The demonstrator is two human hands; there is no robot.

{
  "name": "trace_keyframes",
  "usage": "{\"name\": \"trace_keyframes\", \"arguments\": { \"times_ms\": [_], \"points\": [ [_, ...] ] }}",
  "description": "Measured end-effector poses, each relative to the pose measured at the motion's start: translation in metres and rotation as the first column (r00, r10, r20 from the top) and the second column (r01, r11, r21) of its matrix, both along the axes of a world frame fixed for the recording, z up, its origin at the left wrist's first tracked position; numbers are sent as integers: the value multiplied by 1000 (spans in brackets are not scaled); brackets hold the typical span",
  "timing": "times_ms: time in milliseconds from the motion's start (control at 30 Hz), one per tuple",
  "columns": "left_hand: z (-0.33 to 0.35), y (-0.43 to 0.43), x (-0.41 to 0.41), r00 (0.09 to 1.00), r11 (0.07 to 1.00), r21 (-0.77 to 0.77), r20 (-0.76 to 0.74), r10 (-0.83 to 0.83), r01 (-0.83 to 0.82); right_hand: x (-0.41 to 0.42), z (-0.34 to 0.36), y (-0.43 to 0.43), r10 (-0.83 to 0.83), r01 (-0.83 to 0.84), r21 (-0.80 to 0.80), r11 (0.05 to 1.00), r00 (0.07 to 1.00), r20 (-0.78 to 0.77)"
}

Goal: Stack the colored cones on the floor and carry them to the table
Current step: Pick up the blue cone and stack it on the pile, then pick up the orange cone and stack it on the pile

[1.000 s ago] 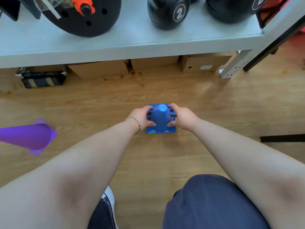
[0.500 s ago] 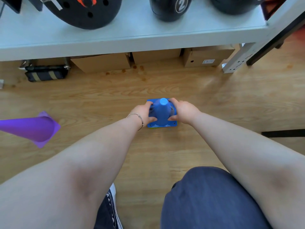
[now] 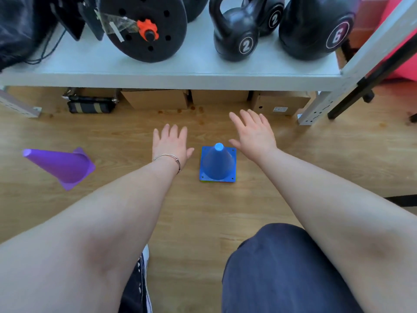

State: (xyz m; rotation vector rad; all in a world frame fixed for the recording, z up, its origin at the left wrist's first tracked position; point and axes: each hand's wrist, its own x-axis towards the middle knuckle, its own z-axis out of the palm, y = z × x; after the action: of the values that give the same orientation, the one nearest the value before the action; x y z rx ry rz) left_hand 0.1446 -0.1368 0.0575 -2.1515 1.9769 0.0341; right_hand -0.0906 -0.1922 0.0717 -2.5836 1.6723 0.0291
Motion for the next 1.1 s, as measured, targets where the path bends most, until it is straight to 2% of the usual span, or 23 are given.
{"name": "trace_keyframes", "arguments": {
  "times_ms": [100,267,500,667,933,1100],
  "points": [
    [22,16,12,998,997,-37,10,68,-67,18,24,-3,19,-19,-6,1000,1000,13],
    [43,59,40,950,950,-41,-33,310,-311,62,53,2,130,-128,-40,991,990,50],
    [51,113,91,902,906,-66,86,423,-419,124,64,27,278,-272,-61,960,953,124],
    [56,134,130,853,855,-86,73,517,-511,156,57,44,349,-348,-24,937,931,110],
    [40,204,191,705,696,-116,-68,706,-708,218,25,71,482,-487,34,873,871,92],
    [30,257,230,558,547,-127,-73,827,-827,266,-2,94,559,-566,74,821,823,102]
  ]
}}
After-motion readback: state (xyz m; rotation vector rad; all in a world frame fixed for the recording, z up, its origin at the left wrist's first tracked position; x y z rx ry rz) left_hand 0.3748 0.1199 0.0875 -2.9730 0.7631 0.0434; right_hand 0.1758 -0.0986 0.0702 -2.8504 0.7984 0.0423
